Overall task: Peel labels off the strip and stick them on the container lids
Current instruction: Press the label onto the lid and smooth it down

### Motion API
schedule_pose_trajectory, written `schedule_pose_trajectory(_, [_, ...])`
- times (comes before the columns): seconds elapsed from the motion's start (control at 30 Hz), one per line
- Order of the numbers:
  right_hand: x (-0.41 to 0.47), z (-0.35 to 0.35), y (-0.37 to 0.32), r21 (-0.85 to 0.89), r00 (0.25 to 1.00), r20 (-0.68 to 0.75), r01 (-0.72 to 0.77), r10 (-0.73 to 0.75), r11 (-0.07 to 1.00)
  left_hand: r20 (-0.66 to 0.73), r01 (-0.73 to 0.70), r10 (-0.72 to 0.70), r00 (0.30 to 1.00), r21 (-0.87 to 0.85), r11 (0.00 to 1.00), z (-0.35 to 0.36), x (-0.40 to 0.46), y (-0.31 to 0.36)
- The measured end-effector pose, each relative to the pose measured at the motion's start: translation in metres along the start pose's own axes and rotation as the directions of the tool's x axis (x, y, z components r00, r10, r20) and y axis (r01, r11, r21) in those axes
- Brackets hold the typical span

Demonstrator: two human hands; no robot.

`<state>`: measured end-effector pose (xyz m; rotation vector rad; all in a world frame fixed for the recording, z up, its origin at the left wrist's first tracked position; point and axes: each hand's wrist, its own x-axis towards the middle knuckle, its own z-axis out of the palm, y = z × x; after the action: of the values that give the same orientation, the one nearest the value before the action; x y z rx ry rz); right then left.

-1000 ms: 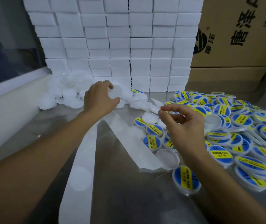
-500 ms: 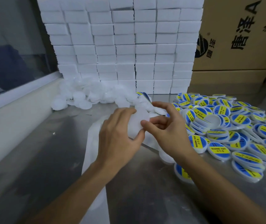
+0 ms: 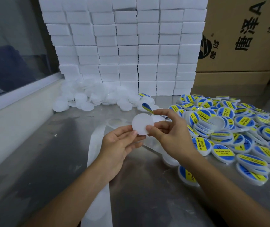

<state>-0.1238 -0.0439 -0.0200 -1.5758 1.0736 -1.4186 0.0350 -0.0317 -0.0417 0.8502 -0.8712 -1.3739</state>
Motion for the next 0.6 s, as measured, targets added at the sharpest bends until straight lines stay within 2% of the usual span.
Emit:
schedule_pose_trajectory(0.13, [0.0,0.002,0.004,-0.047,0.999,0.02,-0.024,0.025,0.999,-0.012,0.028,-0.029,1.0,-0.082,0.996,-0.003,0.003,0.0])
schedule_pose_trajectory(0.23, [0.001,0.001,0.007,-0.213,0.992,-0.117,0.029,-0.055,0.977,-0.06,0.028,-0.037,0.997,-0.141,0.99,-0.004,0.005,0.0])
schedule_pose_trajectory(0.3, [0.003,-0.004,0.005,-0.248,0.971,-0.209,0.064,-0.117,0.967,-0.1,0.022,-0.04,0.994,-0.179,0.984,-0.005,0.006,0.0])
schedule_pose_trajectory(0.4, [0.007,-0.011,-0.002,-0.064,0.968,-0.248,0.035,-0.05,0.997,-0.146,0.006,-0.035,0.989,-0.196,0.981,-0.005,0.009,-0.001])
schedule_pose_trajectory(0.5, [0.006,-0.011,-0.008,0.163,0.981,-0.129,-0.125,0.146,0.979,-0.144,0.009,-0.037,0.989,-0.192,0.981,-0.005,0.01,-0.003])
schedule_pose_trajectory(0.6, [0.003,-0.006,-0.006,0.105,0.985,-0.045,-0.159,0.164,0.982,-0.105,0.011,-0.029,0.994,-0.17,0.985,-0.006,0.009,-0.002])
